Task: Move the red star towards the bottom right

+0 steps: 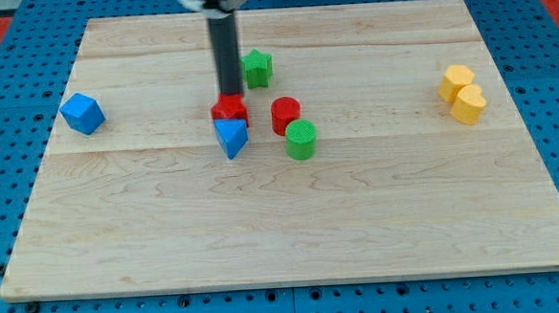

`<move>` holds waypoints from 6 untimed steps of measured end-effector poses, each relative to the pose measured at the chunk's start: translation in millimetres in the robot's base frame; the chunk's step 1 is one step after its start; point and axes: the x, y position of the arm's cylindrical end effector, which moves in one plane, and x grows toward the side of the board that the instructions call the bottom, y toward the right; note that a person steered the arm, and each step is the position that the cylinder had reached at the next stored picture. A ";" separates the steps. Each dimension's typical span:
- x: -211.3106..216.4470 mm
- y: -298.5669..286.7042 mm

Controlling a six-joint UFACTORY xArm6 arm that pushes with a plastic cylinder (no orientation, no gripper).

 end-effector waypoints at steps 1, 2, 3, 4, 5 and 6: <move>6.3 -3.7; -9.0 23.2; 0.6 41.8; 29.5 17.0; 51.3 -42.3; 64.0 -76.0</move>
